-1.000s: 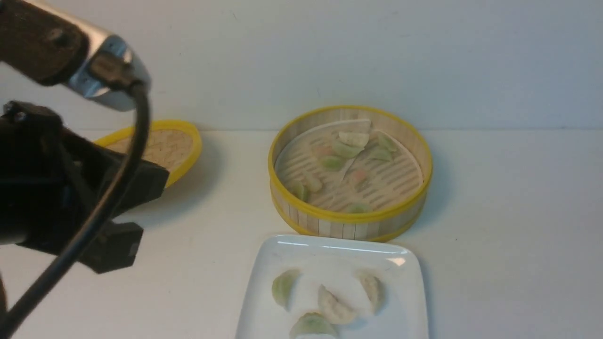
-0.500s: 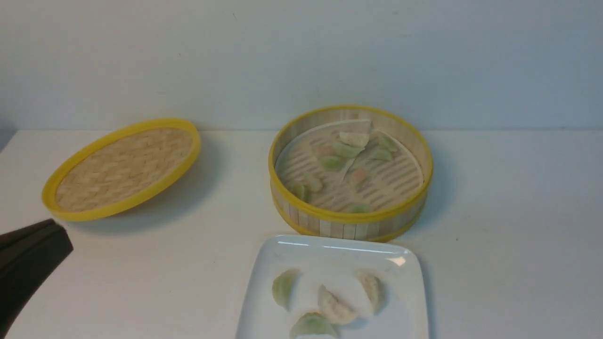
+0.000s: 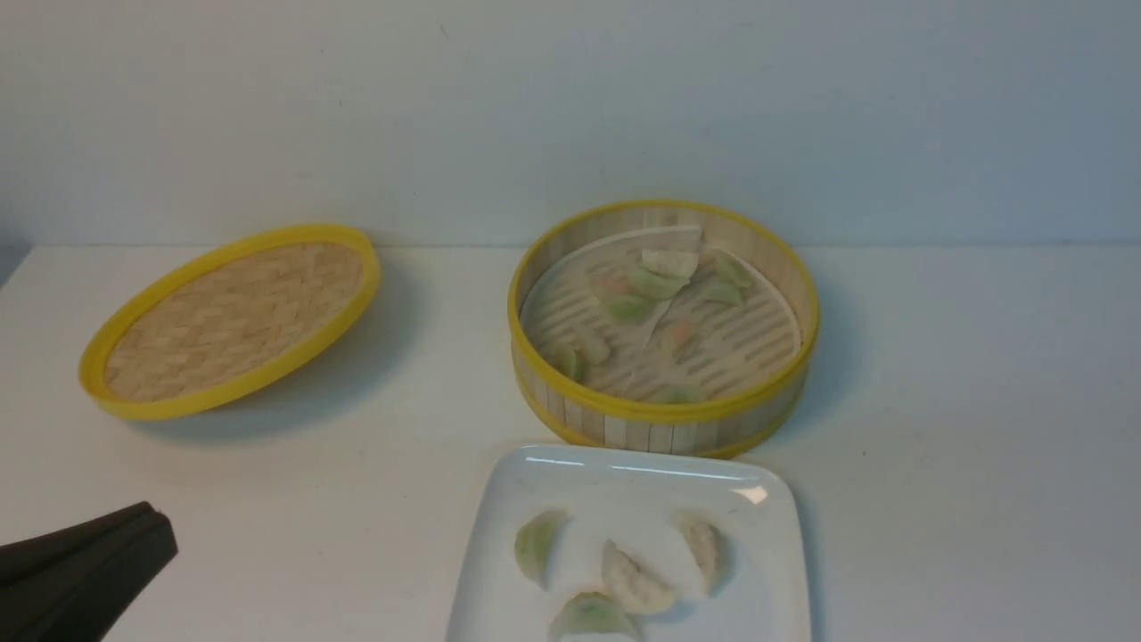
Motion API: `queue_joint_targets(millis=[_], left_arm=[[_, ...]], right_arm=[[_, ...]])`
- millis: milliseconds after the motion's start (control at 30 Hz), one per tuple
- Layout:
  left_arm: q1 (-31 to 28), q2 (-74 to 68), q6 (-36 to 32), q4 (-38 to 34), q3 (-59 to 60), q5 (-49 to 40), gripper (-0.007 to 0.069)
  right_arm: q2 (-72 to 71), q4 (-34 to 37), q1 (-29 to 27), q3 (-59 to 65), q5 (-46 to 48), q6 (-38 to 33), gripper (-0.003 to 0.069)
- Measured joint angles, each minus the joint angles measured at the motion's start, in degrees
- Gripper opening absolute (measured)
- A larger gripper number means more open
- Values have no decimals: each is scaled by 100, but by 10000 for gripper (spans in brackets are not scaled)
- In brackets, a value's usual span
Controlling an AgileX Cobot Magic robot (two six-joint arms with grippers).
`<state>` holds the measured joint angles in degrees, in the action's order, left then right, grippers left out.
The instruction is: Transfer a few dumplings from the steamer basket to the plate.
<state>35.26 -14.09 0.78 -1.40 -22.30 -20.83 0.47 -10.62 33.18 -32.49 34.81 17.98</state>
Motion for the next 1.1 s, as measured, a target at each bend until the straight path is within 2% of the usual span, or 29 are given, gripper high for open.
queue_joint_targets(millis=[133, 267, 367, 533, 667, 833, 1100], left_arm=[[-334, 112, -78, 99, 8, -14, -6], [-1278, 425, -390, -116, 246, 24, -6], [-2215, 829, -802, -288, 773, 140, -6], [-3123, 1389, -1025, -383, 1765, 239, -6], [-3238, 1467, -1025, -384, 2346, 282, -6], [-3058, 1467, -1020, -296, 2395, -52, -6], [-2988, 1467, -1020, -291, 2395, -69, -6]], right_arm=[[0, 0, 0, 0, 0, 0, -13], [0, 0, 0, 0, 0, 0, -13], [0, 0, 0, 0, 0, 0, -13], [0, 0, 0, 0, 0, 0, -13], [0, 6, 0, 0, 0, 0, -13], [0, 13, 0, 0, 0, 0, -13], [0, 19, 0, 0, 0, 0, -14]])
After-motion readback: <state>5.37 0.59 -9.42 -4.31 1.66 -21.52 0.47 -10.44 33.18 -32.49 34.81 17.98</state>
